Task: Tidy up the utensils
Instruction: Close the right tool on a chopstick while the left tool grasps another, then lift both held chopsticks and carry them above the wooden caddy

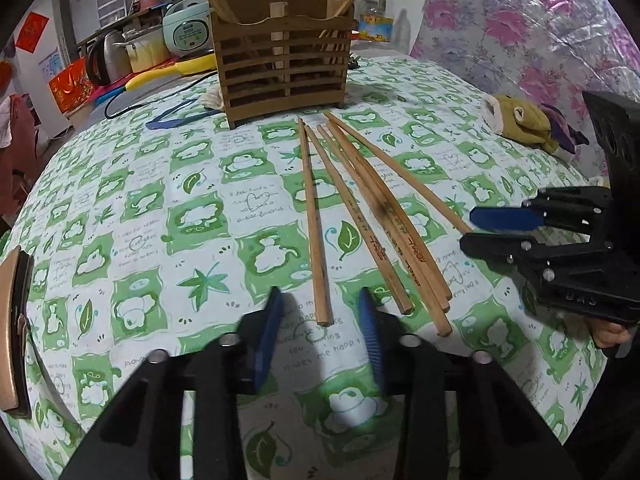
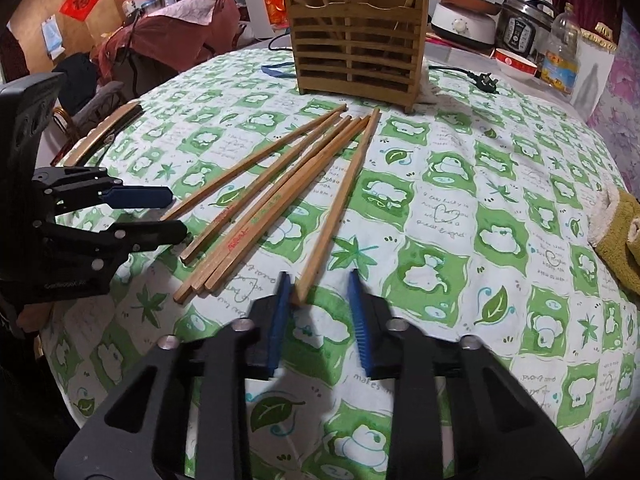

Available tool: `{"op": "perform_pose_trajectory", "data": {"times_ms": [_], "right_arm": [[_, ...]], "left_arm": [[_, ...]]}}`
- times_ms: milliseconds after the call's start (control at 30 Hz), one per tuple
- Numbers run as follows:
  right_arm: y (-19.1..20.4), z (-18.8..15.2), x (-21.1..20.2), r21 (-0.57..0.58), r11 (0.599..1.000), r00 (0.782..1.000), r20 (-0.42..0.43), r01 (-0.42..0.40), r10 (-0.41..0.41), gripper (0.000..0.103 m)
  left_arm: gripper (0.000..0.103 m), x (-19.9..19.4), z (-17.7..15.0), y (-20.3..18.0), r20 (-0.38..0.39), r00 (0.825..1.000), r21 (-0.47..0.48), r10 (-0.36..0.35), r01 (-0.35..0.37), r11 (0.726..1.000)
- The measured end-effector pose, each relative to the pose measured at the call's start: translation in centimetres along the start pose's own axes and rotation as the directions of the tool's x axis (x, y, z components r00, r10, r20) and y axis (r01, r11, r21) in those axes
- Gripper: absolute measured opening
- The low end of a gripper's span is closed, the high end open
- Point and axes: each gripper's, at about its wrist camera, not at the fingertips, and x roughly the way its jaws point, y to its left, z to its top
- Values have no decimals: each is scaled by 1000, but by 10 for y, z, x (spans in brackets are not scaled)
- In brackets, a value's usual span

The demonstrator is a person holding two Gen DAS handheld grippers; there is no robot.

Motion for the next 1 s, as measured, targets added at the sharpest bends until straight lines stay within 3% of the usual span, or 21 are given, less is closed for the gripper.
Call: {"op": "perform_pose_trajectory", "data": {"times_ms": [33, 100, 133, 600, 833, 1000], "right_arm": [[-3, 0, 0, 17, 1000, 1000, 2, -3, 3, 10], [-10, 0, -1, 55, 998, 1000, 6, -24, 24, 10], [-13, -1, -1, 71, 997, 1000, 8, -28, 27, 9], [-24, -3, -23, 138, 990, 992, 124, 9, -27, 8], [-22, 0, -54, 158, 985, 970, 217, 74, -108, 7], [-20, 17, -103, 151, 985, 932, 337, 83, -131, 7]], "left_arm": [[24, 0, 0, 1, 1, 1000, -7, -5, 5, 1000], [8, 0, 0, 4, 3, 1000, -23, -11, 11, 1000], [6, -1, 0, 5, 3, 1000, -31, -17, 17, 999], [6, -21, 4, 0, 73, 997, -52, 17, -13, 999], [5, -62, 26, -2, 173, 984, -57, 38, -29, 998], [6, -91, 46, -12, 245, 968, -35, 50, -43, 998]]}}
